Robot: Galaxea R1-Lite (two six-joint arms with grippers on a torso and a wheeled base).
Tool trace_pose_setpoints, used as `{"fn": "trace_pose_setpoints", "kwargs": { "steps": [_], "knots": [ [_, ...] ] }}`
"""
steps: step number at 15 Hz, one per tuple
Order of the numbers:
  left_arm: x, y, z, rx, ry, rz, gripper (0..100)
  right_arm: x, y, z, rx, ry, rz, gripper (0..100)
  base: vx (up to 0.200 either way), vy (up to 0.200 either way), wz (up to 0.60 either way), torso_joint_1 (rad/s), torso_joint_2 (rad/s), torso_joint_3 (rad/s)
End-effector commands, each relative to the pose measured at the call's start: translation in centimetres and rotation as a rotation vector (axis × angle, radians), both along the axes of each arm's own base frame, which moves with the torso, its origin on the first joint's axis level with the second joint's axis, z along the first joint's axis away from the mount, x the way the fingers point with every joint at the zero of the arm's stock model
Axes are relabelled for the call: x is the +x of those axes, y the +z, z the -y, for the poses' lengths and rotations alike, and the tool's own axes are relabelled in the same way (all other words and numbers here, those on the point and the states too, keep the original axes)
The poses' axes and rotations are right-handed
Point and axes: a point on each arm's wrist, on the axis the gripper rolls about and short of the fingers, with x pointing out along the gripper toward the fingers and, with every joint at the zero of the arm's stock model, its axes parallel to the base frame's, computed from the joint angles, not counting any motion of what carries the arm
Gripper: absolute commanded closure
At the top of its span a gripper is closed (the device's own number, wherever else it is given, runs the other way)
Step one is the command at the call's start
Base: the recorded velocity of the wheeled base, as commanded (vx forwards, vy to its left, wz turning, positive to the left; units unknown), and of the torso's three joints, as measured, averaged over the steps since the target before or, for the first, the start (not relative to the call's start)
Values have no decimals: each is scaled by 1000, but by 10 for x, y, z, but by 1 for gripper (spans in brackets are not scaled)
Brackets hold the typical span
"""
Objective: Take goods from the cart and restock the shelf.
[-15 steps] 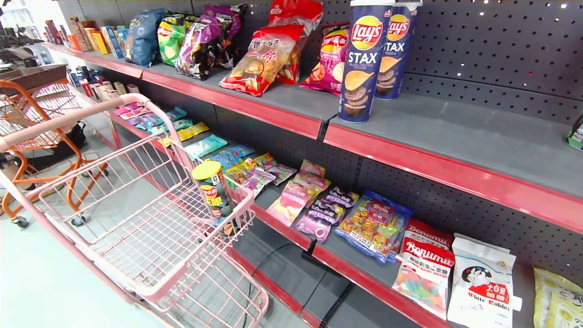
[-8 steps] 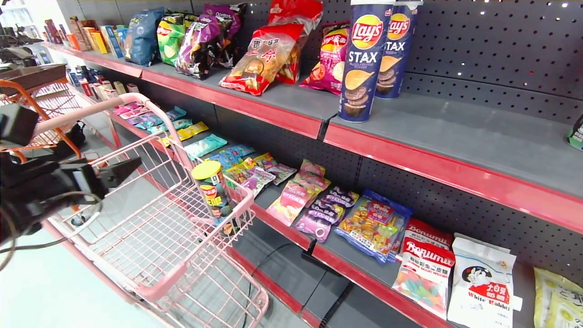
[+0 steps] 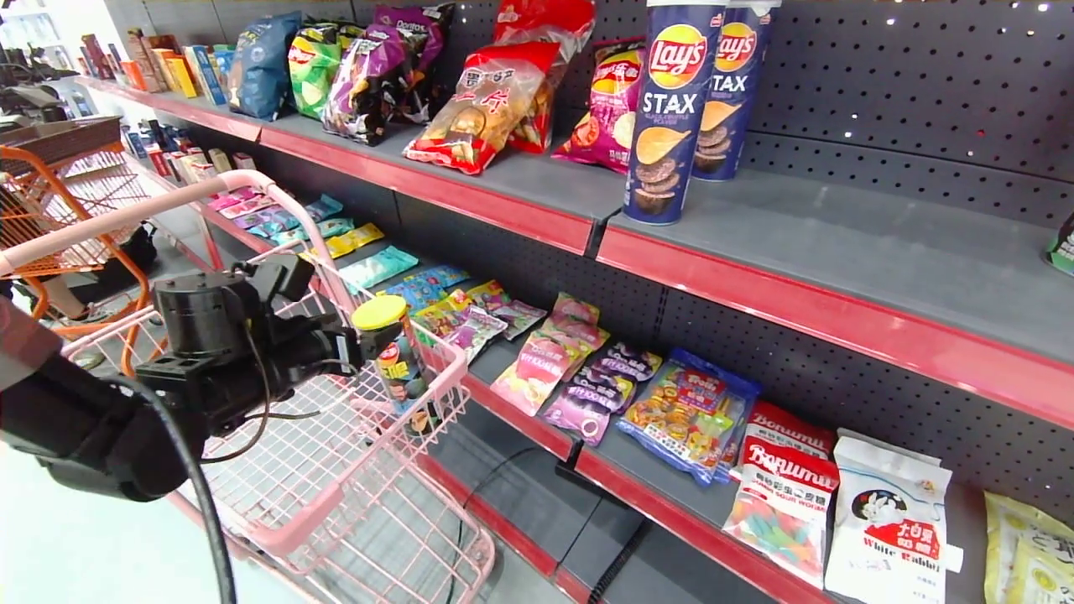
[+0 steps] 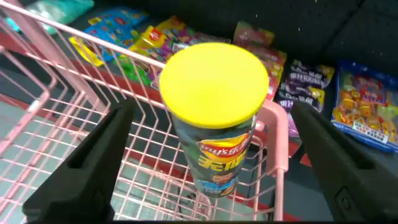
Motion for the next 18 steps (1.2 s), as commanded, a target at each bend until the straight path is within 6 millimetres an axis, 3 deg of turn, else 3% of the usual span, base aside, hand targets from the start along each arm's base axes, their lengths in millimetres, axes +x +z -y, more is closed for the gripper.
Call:
{"fn": "trace_pose_setpoints", "kwargs": {
  "steps": [1, 10, 11, 16, 18],
  "knots": [
    [15, -24, 7, 7, -17, -55, 0, 0, 0, 0, 0, 0, 0, 0, 0, 0, 0, 0, 0, 0],
    [35, -49, 10, 8, -6, -14, 0, 0, 0, 0, 0, 0, -2, 0, 0, 0, 0, 0, 0, 0],
    [35, -53, 10, 9, -4, -20, 100, 0, 0, 0, 0, 0, 0, 0, 0, 0, 0, 0, 0, 0],
    [34, -49, 10, 6, -1, -7, 100, 0, 0, 0, 0, 2, 0, 0, 0, 0, 0, 0, 0, 0],
    [24, -25, 5, 2, 5, 30, 100, 0, 0, 0, 0, 0, 0, 0, 0, 0, 0, 0, 0, 0]
  ]
}}
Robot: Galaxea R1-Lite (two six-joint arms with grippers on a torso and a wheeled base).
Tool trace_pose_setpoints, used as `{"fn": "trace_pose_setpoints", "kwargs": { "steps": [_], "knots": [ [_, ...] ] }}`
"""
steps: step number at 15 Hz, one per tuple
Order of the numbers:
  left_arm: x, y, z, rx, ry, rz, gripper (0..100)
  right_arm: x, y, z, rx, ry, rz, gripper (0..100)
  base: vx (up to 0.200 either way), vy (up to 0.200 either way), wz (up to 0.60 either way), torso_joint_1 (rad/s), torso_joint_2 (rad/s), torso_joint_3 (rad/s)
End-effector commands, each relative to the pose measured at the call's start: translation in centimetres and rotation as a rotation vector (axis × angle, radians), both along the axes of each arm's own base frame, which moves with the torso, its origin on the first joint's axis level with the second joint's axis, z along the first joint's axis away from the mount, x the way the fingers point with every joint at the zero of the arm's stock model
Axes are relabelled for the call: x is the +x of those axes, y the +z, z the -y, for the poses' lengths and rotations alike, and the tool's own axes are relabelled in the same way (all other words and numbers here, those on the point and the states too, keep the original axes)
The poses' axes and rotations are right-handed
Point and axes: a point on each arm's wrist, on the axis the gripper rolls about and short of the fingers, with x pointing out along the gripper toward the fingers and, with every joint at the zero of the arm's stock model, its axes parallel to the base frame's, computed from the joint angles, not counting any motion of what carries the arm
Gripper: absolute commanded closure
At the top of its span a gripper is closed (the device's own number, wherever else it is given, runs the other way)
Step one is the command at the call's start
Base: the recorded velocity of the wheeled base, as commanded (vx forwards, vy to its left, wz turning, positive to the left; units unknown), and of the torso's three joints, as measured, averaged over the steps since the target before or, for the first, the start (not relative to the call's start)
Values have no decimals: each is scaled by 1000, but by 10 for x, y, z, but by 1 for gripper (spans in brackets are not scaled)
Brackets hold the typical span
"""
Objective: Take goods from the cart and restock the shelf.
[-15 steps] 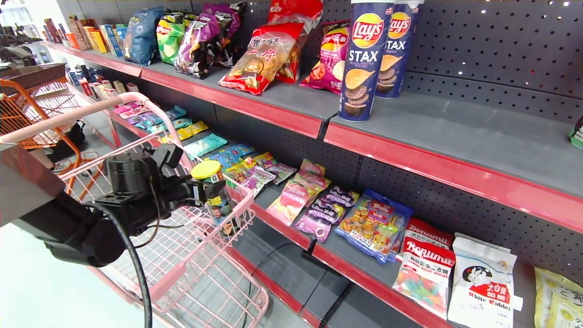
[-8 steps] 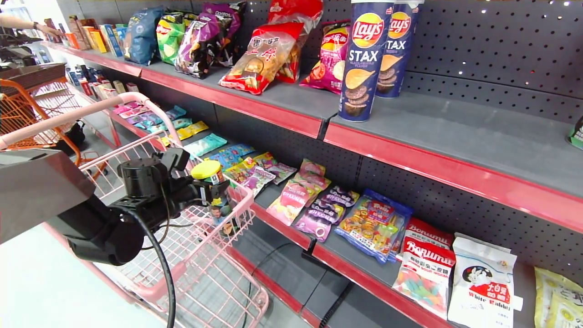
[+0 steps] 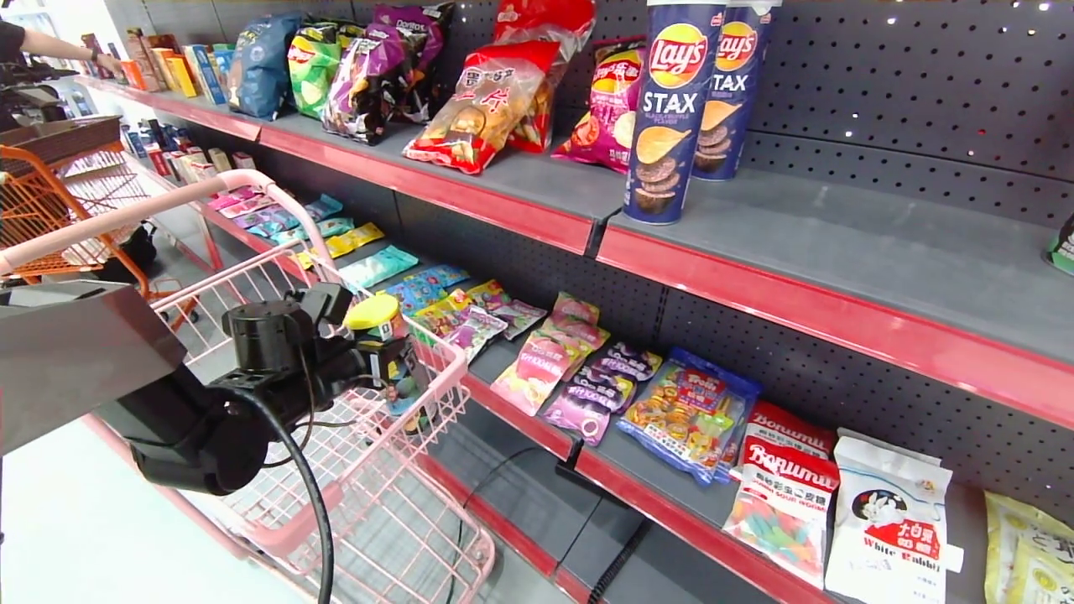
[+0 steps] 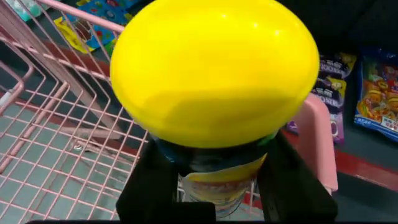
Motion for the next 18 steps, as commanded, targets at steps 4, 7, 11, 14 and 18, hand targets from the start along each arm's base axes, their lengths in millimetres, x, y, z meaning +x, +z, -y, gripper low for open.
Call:
{"fn": "trace_pose_setpoints", "kwargs": {
  "steps": [4, 7, 11, 14, 18],
  "knots": [
    [-69, 132, -33, -16, 61, 81, 100, 0, 0, 0, 0, 1, -1, 0, 0, 0, 0, 0, 0, 0],
    [-140, 201, -42, -28, 43, 140, 100, 0, 0, 0, -2, 1, -1, 0, 0, 0, 0, 0, 0, 0],
    [-248, 220, -45, -29, 29, 151, 100, 0, 0, 0, 1, 1, -1, 0, 0, 0, 0, 0, 0, 0],
    [-302, 190, -47, -25, 28, 179, 100, 0, 0, 0, 0, 1, -2, 0, 0, 0, 0, 31, -109, -75],
    [-339, 169, -49, -8, 21, 185, 100, 0, 0, 0, 0, 1, -1, 0, 0, 0, 0, 148, -453, -300]
  ]
}}
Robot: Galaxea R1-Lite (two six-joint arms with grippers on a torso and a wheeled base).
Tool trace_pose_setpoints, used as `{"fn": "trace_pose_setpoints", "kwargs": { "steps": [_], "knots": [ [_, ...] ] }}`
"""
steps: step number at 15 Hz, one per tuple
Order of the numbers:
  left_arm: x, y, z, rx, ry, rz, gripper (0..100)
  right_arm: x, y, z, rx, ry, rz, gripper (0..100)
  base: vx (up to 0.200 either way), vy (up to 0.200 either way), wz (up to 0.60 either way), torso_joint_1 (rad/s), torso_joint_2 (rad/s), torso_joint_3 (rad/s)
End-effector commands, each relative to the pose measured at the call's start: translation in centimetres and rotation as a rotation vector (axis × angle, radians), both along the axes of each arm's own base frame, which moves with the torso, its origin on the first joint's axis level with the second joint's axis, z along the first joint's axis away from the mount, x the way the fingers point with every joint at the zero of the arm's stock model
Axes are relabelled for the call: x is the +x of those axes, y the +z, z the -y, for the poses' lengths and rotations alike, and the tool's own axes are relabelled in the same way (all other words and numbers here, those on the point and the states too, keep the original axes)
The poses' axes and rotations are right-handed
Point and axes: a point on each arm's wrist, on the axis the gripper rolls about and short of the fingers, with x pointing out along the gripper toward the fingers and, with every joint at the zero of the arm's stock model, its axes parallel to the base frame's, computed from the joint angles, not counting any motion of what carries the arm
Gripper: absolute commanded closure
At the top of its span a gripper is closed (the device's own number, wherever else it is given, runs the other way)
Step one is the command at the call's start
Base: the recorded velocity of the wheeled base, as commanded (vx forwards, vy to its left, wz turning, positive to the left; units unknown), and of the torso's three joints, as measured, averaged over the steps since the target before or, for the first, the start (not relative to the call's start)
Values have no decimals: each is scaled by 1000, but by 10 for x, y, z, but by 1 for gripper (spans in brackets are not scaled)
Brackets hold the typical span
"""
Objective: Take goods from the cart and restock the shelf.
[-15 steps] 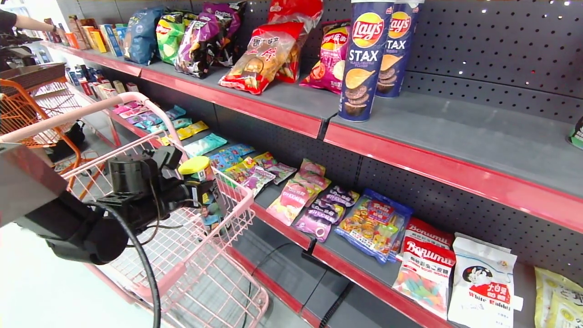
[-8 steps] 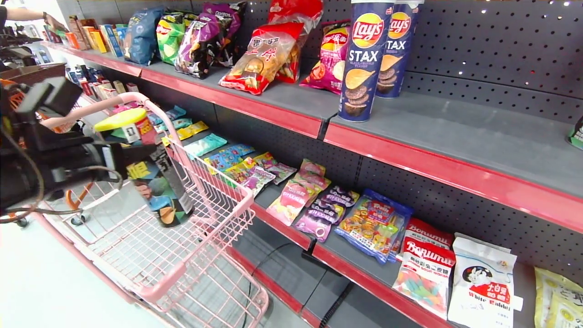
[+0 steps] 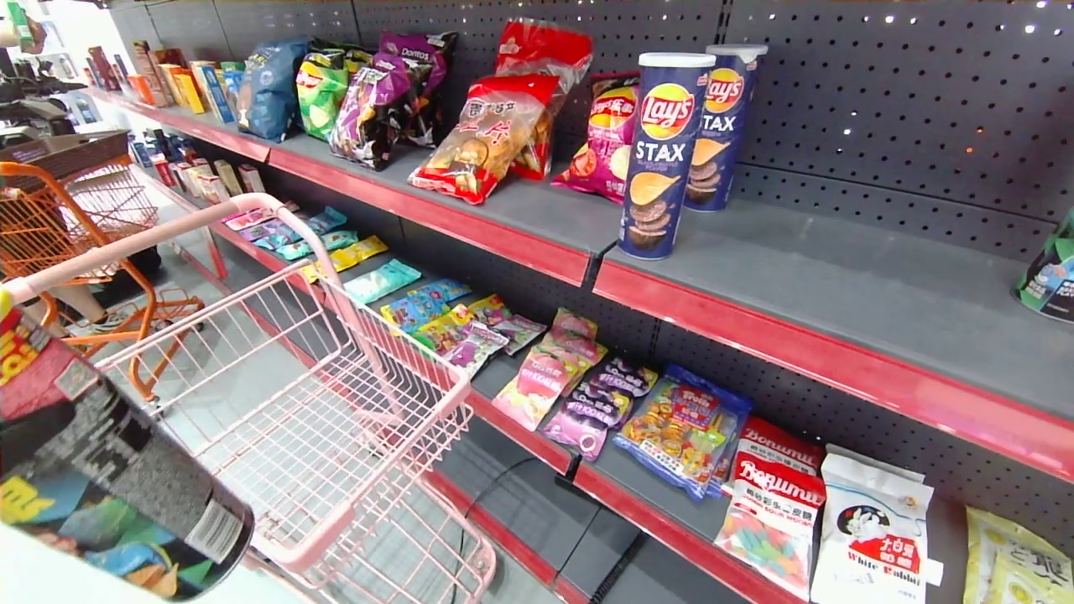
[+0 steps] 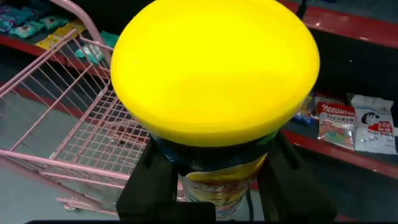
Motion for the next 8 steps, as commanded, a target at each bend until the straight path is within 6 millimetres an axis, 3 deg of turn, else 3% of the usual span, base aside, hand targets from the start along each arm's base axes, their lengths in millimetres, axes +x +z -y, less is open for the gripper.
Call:
{"fn": "trace_pose_setpoints", "kwargs": {
  "steps": [1, 8],
  "knots": [
    [-39, -11, -2, 0, 0, 60, 100, 0, 0, 0, -1, 1, 0, 0, 0, 0, 0, 183, -515, -334],
    [-67, -47, -4, 52, 1, 53, 100, 0, 0, 0, 1, 1, 0, 0, 0, 0, 0, 216, -567, -354]
  ]
}}
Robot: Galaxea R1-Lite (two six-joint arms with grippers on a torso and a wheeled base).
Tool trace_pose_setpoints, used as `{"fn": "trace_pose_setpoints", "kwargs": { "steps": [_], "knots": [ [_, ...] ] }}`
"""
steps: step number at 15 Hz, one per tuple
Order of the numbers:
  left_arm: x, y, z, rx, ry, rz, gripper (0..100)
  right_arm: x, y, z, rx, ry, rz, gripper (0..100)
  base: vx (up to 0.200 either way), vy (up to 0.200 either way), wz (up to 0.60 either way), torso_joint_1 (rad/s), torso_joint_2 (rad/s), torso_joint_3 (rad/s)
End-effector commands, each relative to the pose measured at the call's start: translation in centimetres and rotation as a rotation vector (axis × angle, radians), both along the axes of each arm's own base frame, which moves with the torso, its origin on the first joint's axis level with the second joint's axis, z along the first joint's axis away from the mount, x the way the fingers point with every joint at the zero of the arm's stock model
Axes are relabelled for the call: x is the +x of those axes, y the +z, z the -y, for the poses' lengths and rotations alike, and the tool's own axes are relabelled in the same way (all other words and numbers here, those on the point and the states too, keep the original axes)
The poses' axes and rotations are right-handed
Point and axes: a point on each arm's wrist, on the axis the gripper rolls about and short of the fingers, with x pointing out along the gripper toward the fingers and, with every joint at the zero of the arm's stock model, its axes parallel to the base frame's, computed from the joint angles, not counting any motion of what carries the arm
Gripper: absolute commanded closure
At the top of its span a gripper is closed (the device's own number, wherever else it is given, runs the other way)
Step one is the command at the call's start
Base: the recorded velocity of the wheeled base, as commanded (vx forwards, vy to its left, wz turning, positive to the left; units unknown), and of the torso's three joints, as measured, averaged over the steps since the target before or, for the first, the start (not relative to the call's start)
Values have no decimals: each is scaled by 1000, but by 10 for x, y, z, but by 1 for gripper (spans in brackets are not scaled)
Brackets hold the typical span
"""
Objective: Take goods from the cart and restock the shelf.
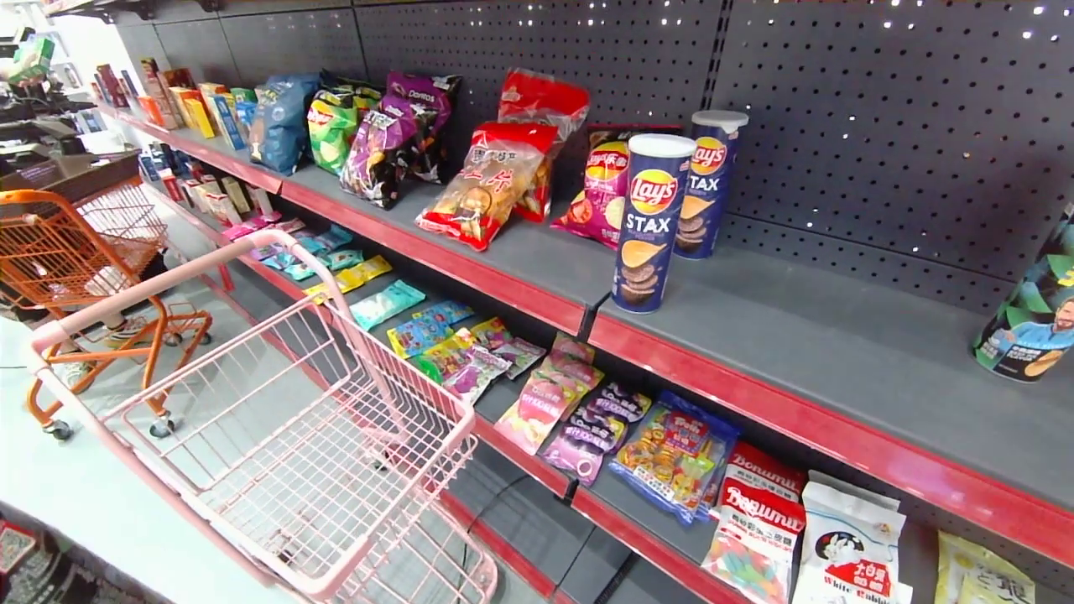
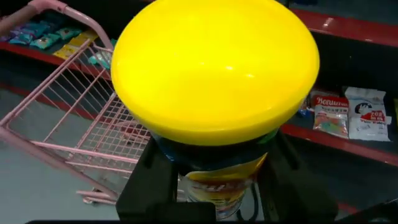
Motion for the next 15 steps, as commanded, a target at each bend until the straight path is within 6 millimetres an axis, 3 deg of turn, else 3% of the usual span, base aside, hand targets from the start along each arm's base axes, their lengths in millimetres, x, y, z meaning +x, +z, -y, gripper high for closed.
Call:
{"fn": "trace_pose_setpoints", "kwargs": {
  "steps": [1, 3, 8, 13, 15],
  "knots": [
    [-9, -6, -1, 2, 11, 38, 100, 0, 0, 0, 0, 1, -1, 0, 0, 0, 0, 256, -623, -369],
    [-9, -5, -3, 21, 100, 50, 100, 0, 0, 0, 3, 1, -1, 0, 0, 0, 0, 198, -476, -283],
    [-15, -5, -4, 23, 146, 83, 100, 0, 0, 0, 4, 1, -2, 0, 0, 0, -600, 151, -364, -207],
    [-15, -7, -7, 67, 280, 79, 100, 0, 0, 0, 3, 1, -1, 0, 0, 0, -600, 14, -26, -18],
    [-15, -8, -7, 83, 301, 75, 100, 0, 0, 0, 4, 1, -2, 0, 0, 0, 0, 0, 0, 0]
  ]
}}
